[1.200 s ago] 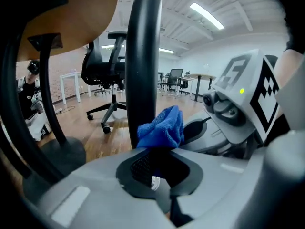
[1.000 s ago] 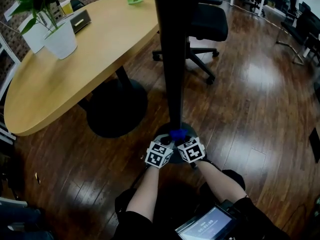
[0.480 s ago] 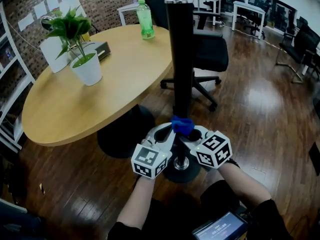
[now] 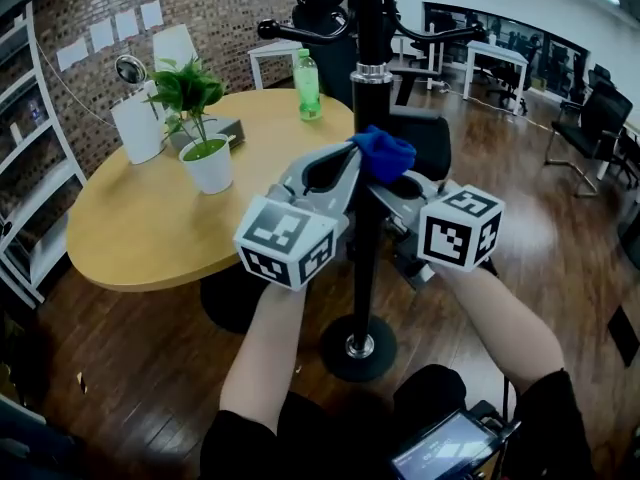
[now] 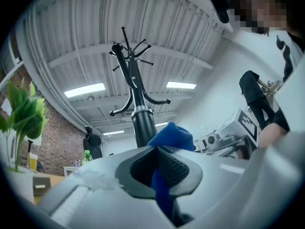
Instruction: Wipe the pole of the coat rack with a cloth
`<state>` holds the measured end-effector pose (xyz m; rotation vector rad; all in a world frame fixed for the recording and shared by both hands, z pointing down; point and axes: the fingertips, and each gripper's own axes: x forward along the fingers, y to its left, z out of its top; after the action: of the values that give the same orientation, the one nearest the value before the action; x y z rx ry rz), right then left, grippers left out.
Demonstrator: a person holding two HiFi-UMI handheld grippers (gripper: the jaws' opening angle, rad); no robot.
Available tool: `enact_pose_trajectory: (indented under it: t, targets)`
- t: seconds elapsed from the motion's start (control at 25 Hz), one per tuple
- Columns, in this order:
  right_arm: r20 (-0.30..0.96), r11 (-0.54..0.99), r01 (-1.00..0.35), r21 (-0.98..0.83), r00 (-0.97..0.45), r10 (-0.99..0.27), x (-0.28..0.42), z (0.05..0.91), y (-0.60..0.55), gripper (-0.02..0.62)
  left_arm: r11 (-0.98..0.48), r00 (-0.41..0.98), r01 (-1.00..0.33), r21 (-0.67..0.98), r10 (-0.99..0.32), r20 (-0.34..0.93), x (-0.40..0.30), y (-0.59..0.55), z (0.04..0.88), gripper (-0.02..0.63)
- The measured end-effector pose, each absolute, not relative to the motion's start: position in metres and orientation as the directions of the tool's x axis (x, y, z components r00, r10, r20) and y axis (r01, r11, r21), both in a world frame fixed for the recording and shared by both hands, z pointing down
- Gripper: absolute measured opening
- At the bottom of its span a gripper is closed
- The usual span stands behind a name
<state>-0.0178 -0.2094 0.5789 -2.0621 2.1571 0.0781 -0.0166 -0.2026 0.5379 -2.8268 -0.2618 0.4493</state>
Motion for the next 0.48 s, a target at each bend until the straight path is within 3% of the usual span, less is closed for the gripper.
enact_pose_trajectory:
  t: [0.24,0.48]
  targets:
    - [-0.271,0.093,-0.994,-0.061,-0.073,-0.96,-0.018,0.507,-0.206,0.052,-0.927,0.914,0.124,-0.353,0.246,-0.323,-0.016,-0.196,0.467,0.0]
    - [-0.259,0.1,-0.994,-0.037,-0.087,-0.962,-0.021,0.523,-0.204,0.051,-0.926,0.923,0.137,-0.352,0.248,-0.295,-0.015,-0.194,0.483,0.002]
